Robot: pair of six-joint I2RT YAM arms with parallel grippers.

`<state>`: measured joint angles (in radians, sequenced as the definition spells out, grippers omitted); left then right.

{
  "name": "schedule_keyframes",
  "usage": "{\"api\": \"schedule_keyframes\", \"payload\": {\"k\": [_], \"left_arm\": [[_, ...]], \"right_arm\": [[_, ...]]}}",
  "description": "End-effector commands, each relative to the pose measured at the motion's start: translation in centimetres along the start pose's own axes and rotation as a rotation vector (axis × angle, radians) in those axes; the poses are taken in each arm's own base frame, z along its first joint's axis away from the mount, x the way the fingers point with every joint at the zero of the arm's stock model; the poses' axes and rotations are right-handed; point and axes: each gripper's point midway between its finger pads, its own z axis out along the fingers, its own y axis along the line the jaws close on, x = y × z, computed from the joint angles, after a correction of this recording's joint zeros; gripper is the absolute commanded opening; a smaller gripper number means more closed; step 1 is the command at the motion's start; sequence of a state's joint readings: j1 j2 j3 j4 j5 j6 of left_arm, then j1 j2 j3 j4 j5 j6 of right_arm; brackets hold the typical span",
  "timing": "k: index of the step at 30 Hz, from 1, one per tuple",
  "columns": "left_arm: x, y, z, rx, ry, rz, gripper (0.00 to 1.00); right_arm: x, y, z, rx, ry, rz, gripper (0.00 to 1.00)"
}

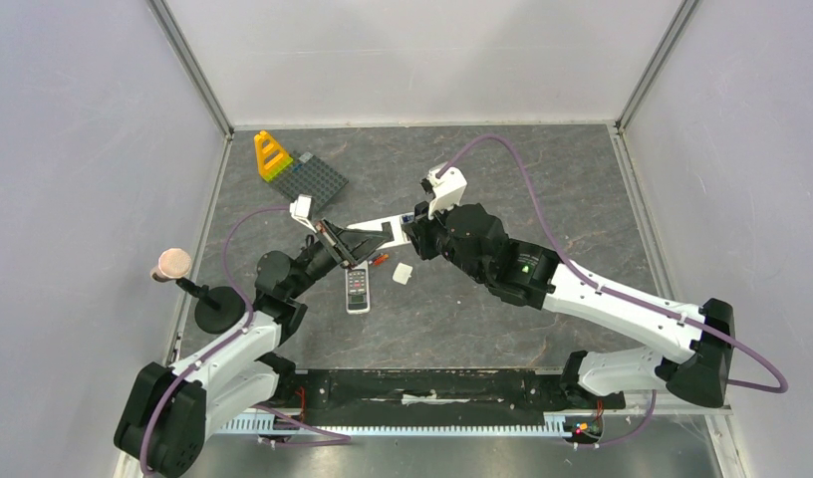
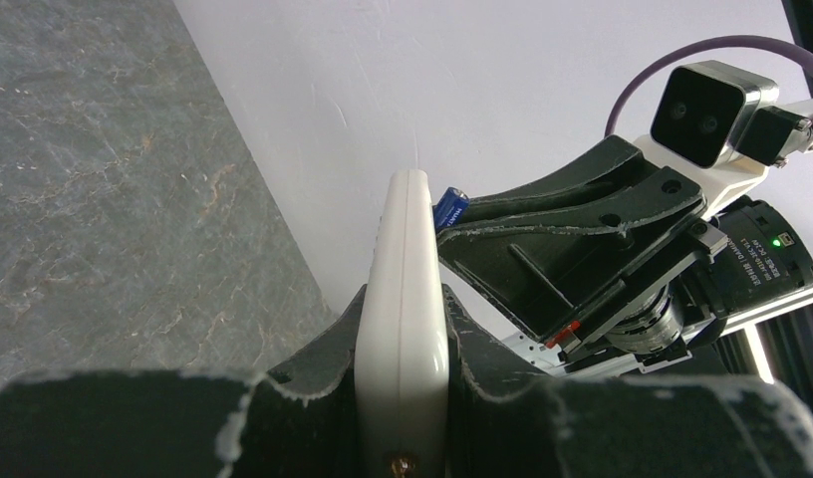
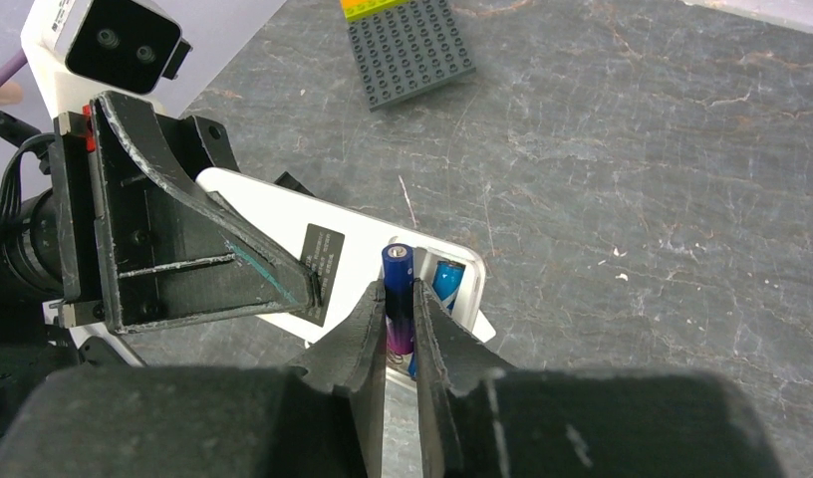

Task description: Load the batteries into the remote control

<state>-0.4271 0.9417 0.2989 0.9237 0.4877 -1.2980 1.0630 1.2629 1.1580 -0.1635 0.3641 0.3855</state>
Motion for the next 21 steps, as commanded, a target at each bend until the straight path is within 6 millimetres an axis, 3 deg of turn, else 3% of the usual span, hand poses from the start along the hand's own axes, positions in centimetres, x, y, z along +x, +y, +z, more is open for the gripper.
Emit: {"api": "schedule_keyframes", "payload": {"k": [1, 8, 21], "left_arm": [[-1.1, -3.4, 0.1, 0.125, -0.047, -0.012, 0.02], [-1.1, -3.5, 0.1, 0.133, -0.047, -0.020, 0.02], [-0.9, -3.0, 0.0, 0.110, -0.041, -0.001, 0.02]], "right_arm": [[0.1, 0.7, -0.1, -0.022, 0.033, 0.015, 0.17], [-0.5, 0.9, -0.1, -0.022, 0.021, 0.033, 0.27], [-4.2, 0.4, -0.8, 0.032, -0.076, 0.097, 0.51]]}}
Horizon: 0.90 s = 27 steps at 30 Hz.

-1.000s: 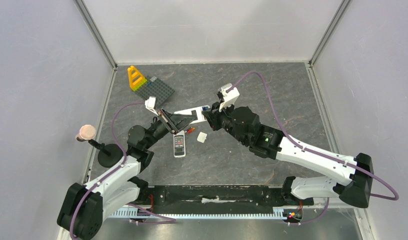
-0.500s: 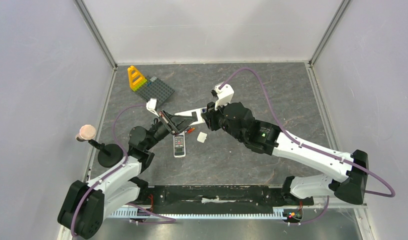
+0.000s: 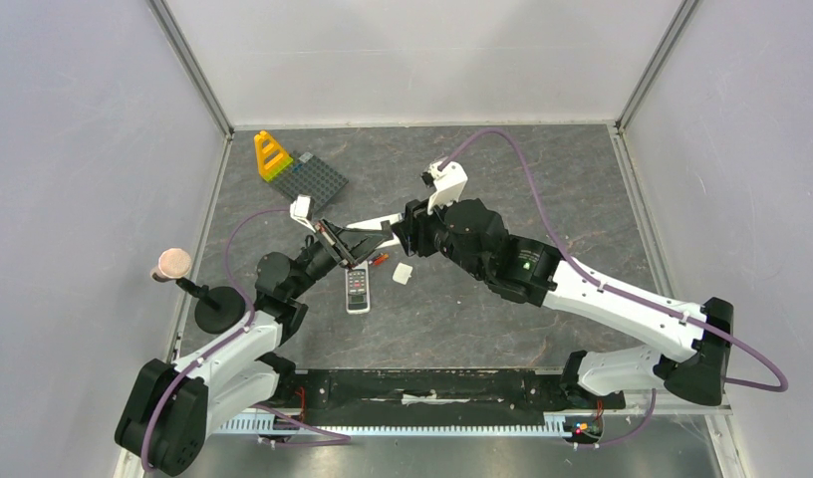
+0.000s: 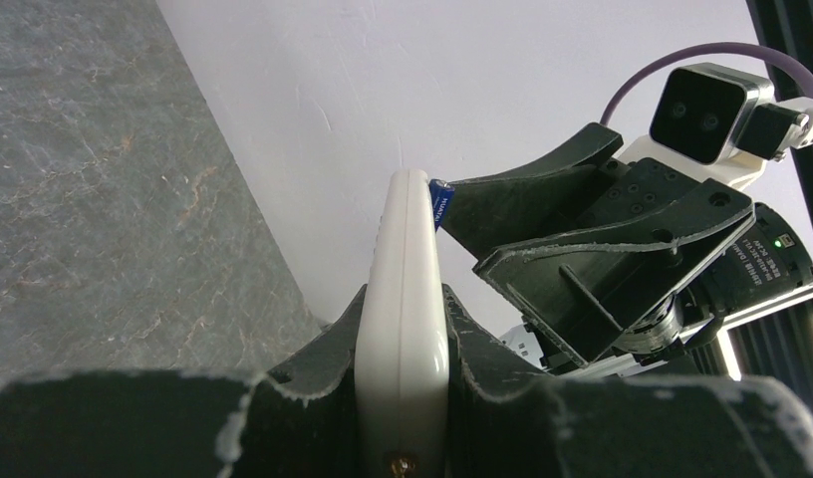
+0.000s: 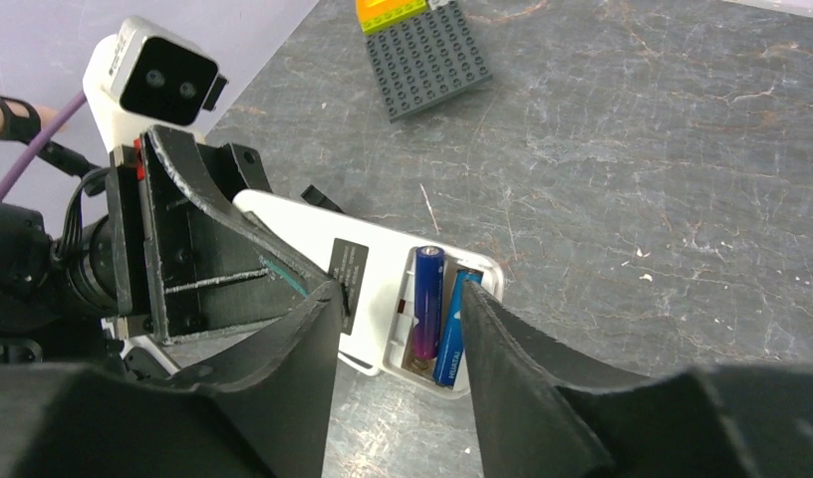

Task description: Load the batteries into the remote control

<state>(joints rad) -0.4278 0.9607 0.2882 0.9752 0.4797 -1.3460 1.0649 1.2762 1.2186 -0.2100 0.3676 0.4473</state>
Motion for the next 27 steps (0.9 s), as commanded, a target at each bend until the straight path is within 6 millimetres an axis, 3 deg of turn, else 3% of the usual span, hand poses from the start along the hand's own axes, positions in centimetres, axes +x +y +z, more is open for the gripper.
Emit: {"api": "schedule_keyframes", "payload": {"k": [1, 6, 13, 21, 27], "left_arm": [[-0.7, -2.8, 0.1, 0.092, -0.028, 0.038, 0.02], [-0.7, -2.7, 0.0, 0.085, -0.025, 0.041, 0.02], [-0.8, -2.7, 0.0, 0.087, -0.031, 0.043, 0.02], [-1.0, -3.4, 0.0, 0.108, -0.044, 0.050, 0.02], [-1.1, -3.6, 0.0, 0.118, -0.046, 0.054, 0.02]], "right_arm": [[-3.2, -0.1, -0.7, 0.030, -0.082, 0.038, 0.52], [-4.8, 0.0, -1.5, 0.033, -0.128, 0.096, 0.59], [-5.7, -1.3, -4.1, 0.079, -0.166, 0.419, 0.98], [-2.3, 0.4, -3.9, -0.001, -0.085, 0.760, 0.98], [-2.0, 1.2, -3.0, -0.062, -0.109, 0.977, 0.98]]}}
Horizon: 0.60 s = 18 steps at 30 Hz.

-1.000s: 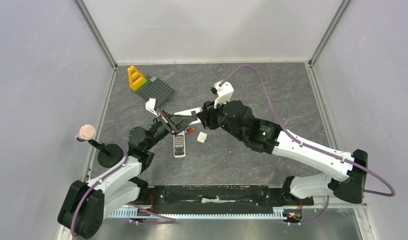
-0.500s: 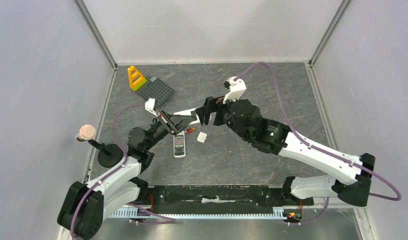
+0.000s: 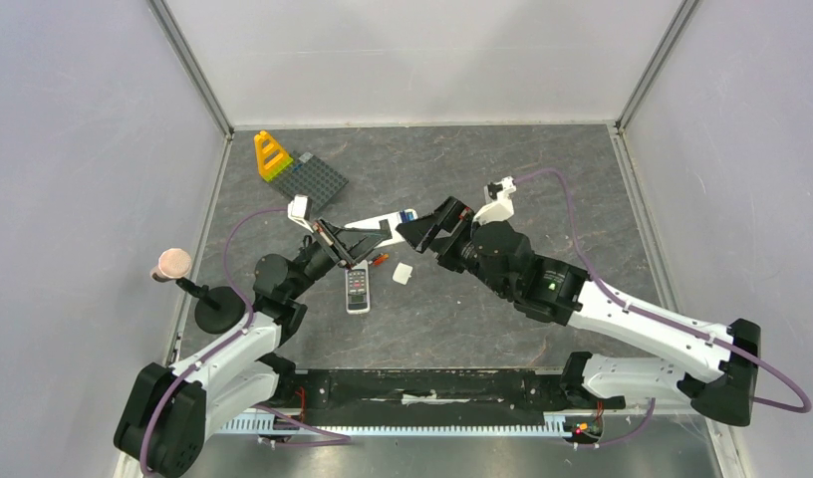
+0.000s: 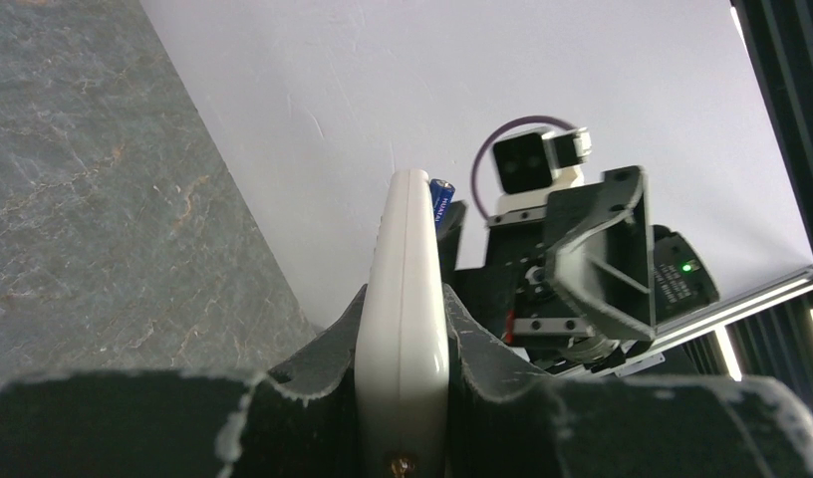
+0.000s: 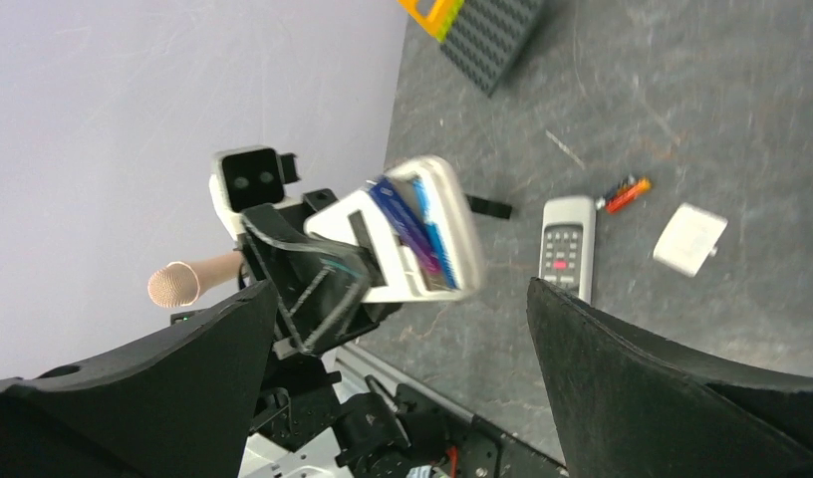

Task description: Load the batteries into the remote control

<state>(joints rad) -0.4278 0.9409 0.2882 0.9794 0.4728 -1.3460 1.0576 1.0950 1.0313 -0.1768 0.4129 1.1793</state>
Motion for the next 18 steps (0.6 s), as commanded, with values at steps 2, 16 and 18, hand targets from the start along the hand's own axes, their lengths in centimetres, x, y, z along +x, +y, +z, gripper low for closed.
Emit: {"api": "schedule_keyframes", "payload": {"k": [2, 16, 18], "left_arm": [[-0.9, -2.9, 0.1, 0.100, -0.036, 0.043, 0.02], [-0.5, -2.7, -0.4, 0.101, -0.029, 0.064, 0.02], [-0.4, -2.7, -0.5, 0.102, -0.025, 0.073, 0.02]], "right_arm": [[-0.2, 2.6, 0.8, -0.075, -0.011, 0.275, 0.98], [-0.5, 2.6, 2.4, -0.085, -0.063, 0.432, 0.99], [-0.5, 2.3, 2.3, -0.080, -0.069, 0.457, 0.94]]}}
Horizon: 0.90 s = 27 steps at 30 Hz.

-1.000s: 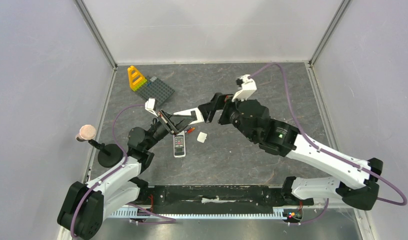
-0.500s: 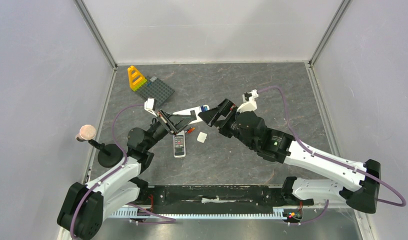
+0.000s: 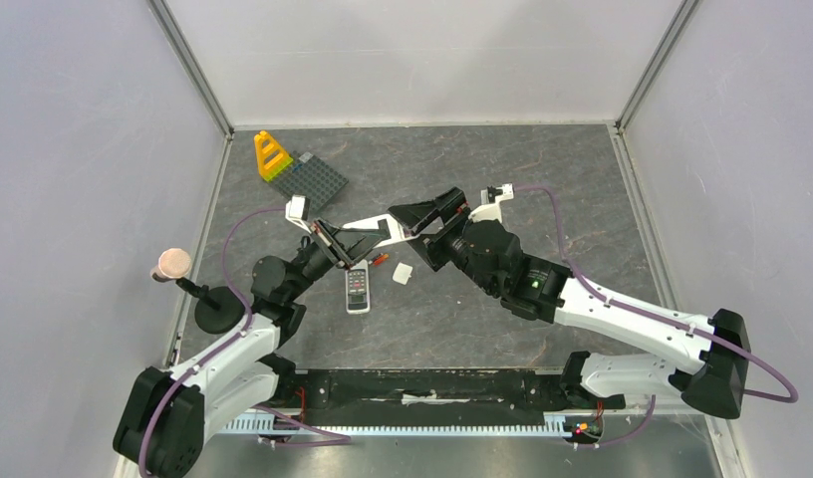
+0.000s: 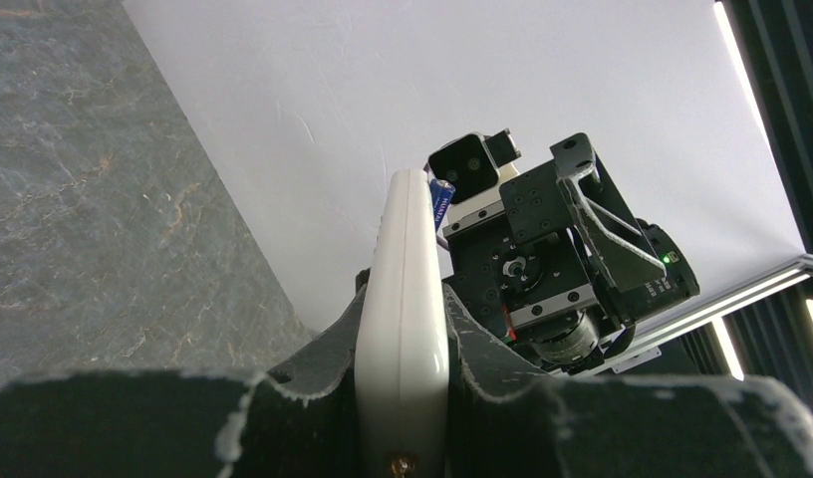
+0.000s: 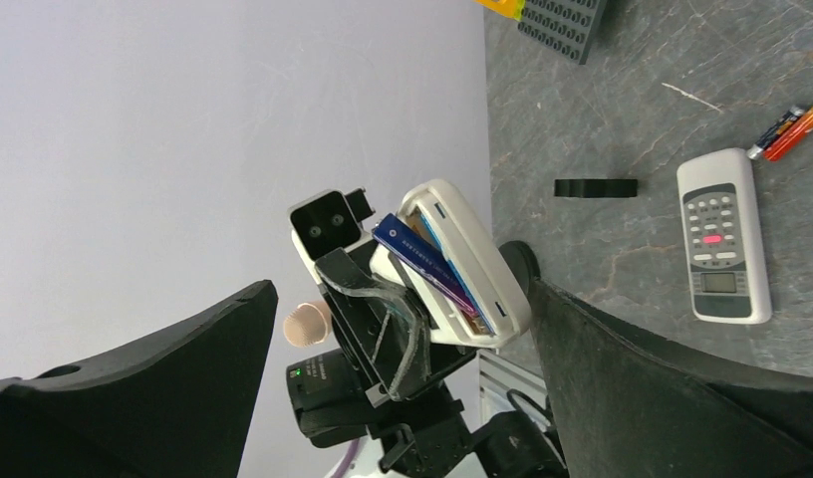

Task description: Load the batteries into the remote control

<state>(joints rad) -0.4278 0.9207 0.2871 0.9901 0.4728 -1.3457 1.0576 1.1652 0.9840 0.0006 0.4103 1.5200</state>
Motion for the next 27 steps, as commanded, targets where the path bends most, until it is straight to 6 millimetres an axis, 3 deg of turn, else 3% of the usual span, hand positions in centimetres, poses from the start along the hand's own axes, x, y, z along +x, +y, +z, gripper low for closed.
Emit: {"api": "schedule_keyframes", "payload": {"k": [1, 6, 17, 27], "left_arm": [[-0.2, -1.8, -0.4, 0.077, -0.015, 0.064, 0.02], [0.3, -1.7, -0.7, 0.081, 0.001, 0.091, 0.02], [1.1, -2.1, -1.5, 0.121, 0.021, 0.172, 0.02], [1.1, -2.3, -2.0, 0.107, 0.016, 0.223, 0.02]], "right_arm": [[-1.1, 0.8, 0.2, -0.033, -0.059, 0.104, 0.90], [-1.0, 0.6, 0.4, -0.027, -0.060, 0.143, 0.81], [-0.4, -0.2, 0.8, -0.011, -0.039, 0.212, 0.78], [-0.1, -0.6, 0.8, -0.005, -0.028, 0.225, 0.58]]}}
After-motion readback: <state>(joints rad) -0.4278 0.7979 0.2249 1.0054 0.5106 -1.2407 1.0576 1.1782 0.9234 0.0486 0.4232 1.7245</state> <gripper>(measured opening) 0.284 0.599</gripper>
